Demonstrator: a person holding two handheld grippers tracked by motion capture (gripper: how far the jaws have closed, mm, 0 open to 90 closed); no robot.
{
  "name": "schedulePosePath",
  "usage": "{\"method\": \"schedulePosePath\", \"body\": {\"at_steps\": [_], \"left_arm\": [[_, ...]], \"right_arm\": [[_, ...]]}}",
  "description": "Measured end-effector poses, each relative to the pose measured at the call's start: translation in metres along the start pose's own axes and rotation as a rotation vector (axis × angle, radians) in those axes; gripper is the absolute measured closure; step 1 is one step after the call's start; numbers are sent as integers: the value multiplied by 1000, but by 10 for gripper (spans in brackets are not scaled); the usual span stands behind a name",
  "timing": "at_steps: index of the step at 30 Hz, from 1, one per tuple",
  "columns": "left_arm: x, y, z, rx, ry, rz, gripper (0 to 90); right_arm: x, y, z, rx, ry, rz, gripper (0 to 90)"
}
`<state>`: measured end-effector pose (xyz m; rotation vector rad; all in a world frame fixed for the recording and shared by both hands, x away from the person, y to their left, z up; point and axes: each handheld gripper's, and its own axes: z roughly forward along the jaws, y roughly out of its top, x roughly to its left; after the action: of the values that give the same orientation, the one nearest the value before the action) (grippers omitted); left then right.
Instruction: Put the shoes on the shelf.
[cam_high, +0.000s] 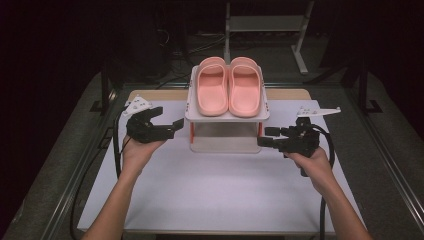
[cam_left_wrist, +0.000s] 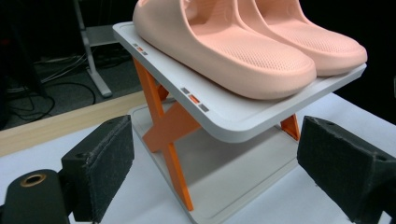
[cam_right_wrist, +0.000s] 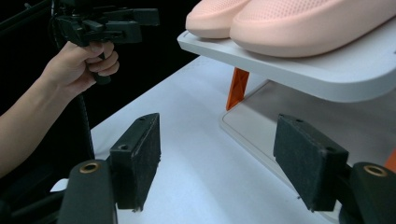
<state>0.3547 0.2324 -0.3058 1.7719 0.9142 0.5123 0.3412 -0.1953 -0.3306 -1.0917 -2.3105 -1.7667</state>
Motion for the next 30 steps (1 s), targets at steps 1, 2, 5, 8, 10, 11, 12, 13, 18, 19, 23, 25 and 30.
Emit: {"method": "schedulePosePath", "body": {"at_steps": [1, 2, 5, 8, 10, 11, 12, 13, 18, 19, 23, 25, 30], "left_arm": [[0, -2, 0, 0, 0, 0, 102], [0, -3, -1, 1, -1, -1, 101], [0, -9, -2, -2, -7, -6, 98], [1, -14, -4, 0, -9, -10, 96], [1, -16, -5, -1, -9, -13, 96], [2, -18, -5, -1, -8, -14, 96], [2, -19, -6, 0, -7, -16, 96], [2, -20, -7, 0, -7, -15, 96], [2, -27, -10, -5, -11, -31, 92], [2, -28, -10, -3, -10, -29, 92], [1, -32, -11, -5, -12, -37, 91], [1, -34, -12, -5, -11, -35, 90], [1, -40, -13, 5, -13, -36, 85]], "right_arm": [[0, -1, 0, -1, 1, 4, 312], [-1, -2, -1, 1, 3, 7, 311], [-3, -6, -3, -1, 4, 14, 311], [-5, -12, -4, 4, 7, 23, 309], [-5, -13, -4, 2, 6, 25, 309], [-6, -15, -5, 2, 6, 27, 308], [-6, -16, -6, 0, 5, 31, 308], [-7, -18, -6, -2, 5, 34, 308], [-8, -25, -10, -3, 2, 44, 302], [-9, -27, -11, -3, 2, 48, 302], [-9, -33, -14, -5, -1, 55, 302], [-9, -35, -17, -11, -2, 61, 301], [-11, -44, -20, -15, -7, 67, 300]]}}
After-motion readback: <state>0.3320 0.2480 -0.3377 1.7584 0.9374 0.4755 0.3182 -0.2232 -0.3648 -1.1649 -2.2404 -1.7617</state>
